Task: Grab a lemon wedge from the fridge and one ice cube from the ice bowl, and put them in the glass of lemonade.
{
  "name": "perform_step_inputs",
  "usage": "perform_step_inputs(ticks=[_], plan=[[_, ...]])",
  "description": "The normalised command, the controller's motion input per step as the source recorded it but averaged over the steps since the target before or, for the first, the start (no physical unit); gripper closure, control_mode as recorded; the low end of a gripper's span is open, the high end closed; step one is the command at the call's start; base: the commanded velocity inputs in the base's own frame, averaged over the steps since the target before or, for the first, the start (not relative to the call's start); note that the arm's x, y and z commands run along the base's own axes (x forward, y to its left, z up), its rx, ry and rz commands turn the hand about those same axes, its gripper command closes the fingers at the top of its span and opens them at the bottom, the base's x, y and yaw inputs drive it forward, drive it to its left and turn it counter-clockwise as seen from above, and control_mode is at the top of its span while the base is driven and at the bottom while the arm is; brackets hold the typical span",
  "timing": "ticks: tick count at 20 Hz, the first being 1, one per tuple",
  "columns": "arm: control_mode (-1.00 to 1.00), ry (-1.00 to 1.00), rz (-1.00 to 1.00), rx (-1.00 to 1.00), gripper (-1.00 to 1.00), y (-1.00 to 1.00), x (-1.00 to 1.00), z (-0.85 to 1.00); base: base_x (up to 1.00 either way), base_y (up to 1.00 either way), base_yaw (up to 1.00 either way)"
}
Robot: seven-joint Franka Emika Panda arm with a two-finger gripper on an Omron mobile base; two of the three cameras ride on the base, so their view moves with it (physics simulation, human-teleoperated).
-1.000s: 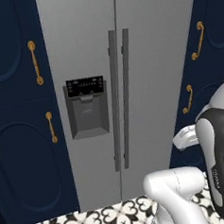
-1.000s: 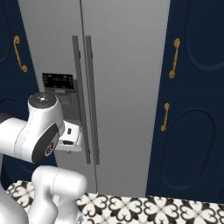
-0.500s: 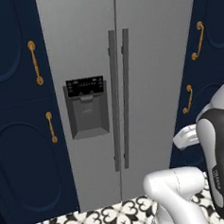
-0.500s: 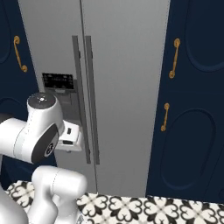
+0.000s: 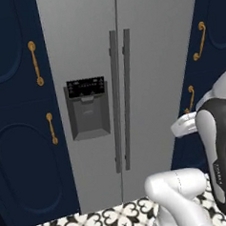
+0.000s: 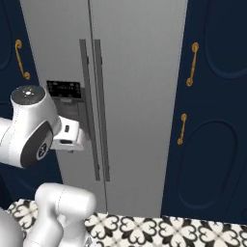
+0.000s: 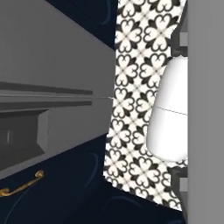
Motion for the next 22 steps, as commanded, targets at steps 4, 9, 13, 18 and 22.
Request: perform_step_inputs(ticks=[4, 9, 13, 18, 22], plan=[[-1.0, 0.08, -0.08, -0.19, -1.0, 0.16, 0.71, 0.74, 0.0, 0.0, 0.0], [-1.0, 0.03, -0.06, -0.15, -1.0, 0.23, 0.89, 0.08, 0.0, 0.0, 0.0], [-1.0, -0.1, 0.0, 0.06, -1.0, -0.01, 0.59, -0.34, 0.0, 0.0, 0.0], [-1.0, -0.17, 0.0, 0.09, -1.0, -0.02, 0.86, -0.34, 0.0, 0.0, 0.0], [-1.0, -0.06, 0.0, 0.0, -1.0, 0.06, 0.96, -0.26, 0.0, 0.0, 0.0]])
